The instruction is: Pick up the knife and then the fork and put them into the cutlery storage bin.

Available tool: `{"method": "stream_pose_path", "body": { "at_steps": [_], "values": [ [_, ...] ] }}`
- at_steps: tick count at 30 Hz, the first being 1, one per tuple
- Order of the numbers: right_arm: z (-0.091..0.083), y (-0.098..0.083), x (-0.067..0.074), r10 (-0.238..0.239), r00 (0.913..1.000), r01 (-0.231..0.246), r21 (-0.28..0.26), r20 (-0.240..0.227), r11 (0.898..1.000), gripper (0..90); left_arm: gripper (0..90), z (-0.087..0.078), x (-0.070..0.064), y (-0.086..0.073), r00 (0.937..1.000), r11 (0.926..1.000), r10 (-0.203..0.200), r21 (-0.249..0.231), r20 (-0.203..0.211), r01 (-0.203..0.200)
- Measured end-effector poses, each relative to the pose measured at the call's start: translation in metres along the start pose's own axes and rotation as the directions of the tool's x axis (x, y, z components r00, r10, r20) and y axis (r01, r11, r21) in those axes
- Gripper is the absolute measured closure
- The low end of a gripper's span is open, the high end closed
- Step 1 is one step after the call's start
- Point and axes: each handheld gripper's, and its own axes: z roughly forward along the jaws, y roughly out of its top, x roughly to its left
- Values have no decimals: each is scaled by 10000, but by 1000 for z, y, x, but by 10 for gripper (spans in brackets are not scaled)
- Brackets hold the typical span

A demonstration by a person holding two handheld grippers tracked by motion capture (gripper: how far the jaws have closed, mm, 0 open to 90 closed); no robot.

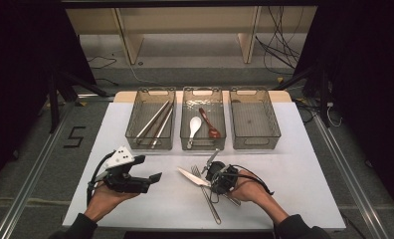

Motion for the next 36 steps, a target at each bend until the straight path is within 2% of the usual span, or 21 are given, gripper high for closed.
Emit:
{"method": "stream_pose_path", "body": {
  "at_steps": [3,7,14,23,27,30,34,36],
  "values": [
    [-3,0,0,271,9996,-271,-45,4,9996,807,162,0,0,0,10000,10000,3,3,-15,-3],
    [-7,-1,-3,195,9998,-194,-429,25,9989,807,162,0,0,0,10000,10000,7,-9,-31,-7],
    [-19,-2,-8,609,9978,-629,-908,-251,9939,807,162,-1,1,0,10000,9999,-75,-93,-40,75],
    [-40,-9,-24,1327,9901,-1389,-1870,-454,9725,807,160,-2,2,0,9997,9995,-223,-246,-27,222],
    [-47,-11,-29,1506,9876,-1569,-2229,-451,9621,807,160,-2,3,0,9998,9994,-221,-262,-26,221],
    [-52,-12,-31,1502,9884,-1514,-2334,-230,9605,807,159,-2,3,0,9997,9994,-254,-237,-25,253],
    [-62,-14,-37,1689,9852,-1710,-2627,-308,9496,807,159,-3,4,0,9994,9990,-331,-295,-38,330],
    [-67,-16,-43,1890,9815,-1894,-2855,-293,9395,807,159,-3,5,-1,9994,9991,-337,-269,-30,336]
  ]
}}
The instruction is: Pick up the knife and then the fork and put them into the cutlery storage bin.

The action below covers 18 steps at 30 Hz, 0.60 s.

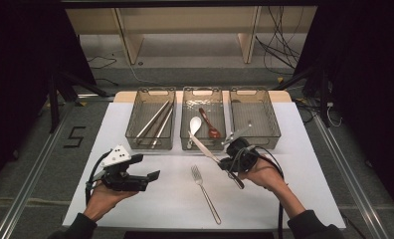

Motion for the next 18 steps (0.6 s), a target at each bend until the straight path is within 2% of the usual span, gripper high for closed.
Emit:
{"method": "stream_pose_path", "body": {
  "at_steps": [6,10,18],
  "values": [
    [-21,2,-22,644,9977,-626,-771,215,9951,806,158,-1,0,0,9999,9998,-107,-143,0,107],
    [-33,4,-39,1195,9920,-1134,-1261,415,9855,806,158,-1,1,0,10000,9998,-91,-156,12,92],
    [-47,7,-67,1960,9781,-1808,-1798,703,9669,806,158,-2,2,0,9999,9996,-146,-228,-18,146]
  ]
}}
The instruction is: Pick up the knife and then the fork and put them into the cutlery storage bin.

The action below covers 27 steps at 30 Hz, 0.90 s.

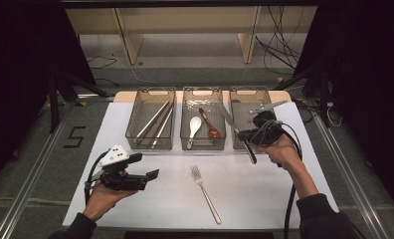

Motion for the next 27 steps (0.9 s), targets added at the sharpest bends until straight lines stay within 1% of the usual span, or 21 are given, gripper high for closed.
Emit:
{"method": "stream_pose_path", "body": {
  "at_steps": [4,8,11,18,19,24,27],
  "values": [
    [0,1,-5,172,9998,-171,-135,28,9998,806,158,0,0,0,10000,10000,16,15,-9,-16],
    [1,1,-8,263,9997,-263,-158,3,9995,806,158,0,0,0,10000,10000,9,-10,-8,-9],
    [1,2,-11,375,9993,-373,-231,79,9990,806,158,0,0,0,10000,10000,1,-16,-8,-1],
    [0,4,-22,715,9973,-708,-401,156,9967,806,158,1,1,1,10000,10000,52,-6,13,-52],
    [0,5,-24,709,9973,-700,-417,197,9967,806,158,1,1,1,10000,10000,43,-6,14,-43],
    [0,9,-35,1111,9932,-1091,-578,338,9924,807,158,1,1,2,10000,10000,35,-4,-8,-35],
    [1,14,-39,1202,9914,-1170,-621,510,9912,806,158,1,1,2,10000,10000,37,-12,-3,-37]
  ]
}}
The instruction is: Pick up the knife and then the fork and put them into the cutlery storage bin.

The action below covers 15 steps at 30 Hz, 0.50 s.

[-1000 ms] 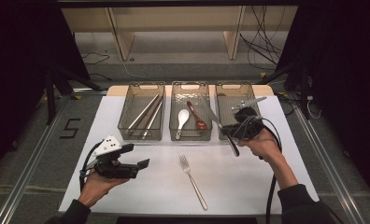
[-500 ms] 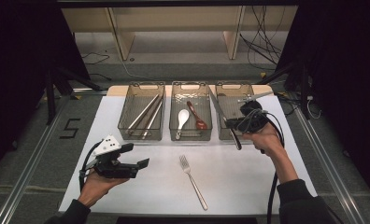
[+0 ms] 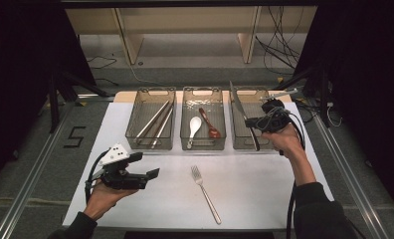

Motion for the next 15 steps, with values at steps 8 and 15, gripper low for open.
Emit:
{"method": "stream_pose_path", "body": {
  "at_steps": [8,15],
  "values": [
    [5,17,-11,279,9979,-283,68,589,9996,806,158,-1,0,0,10000,10000,26,-25,26,-26],
    [11,31,-21,660,9921,-674,99,1063,9977,805,158,-1,1,-1,10000,10000,-48,-52,7,48]
  ]
}}
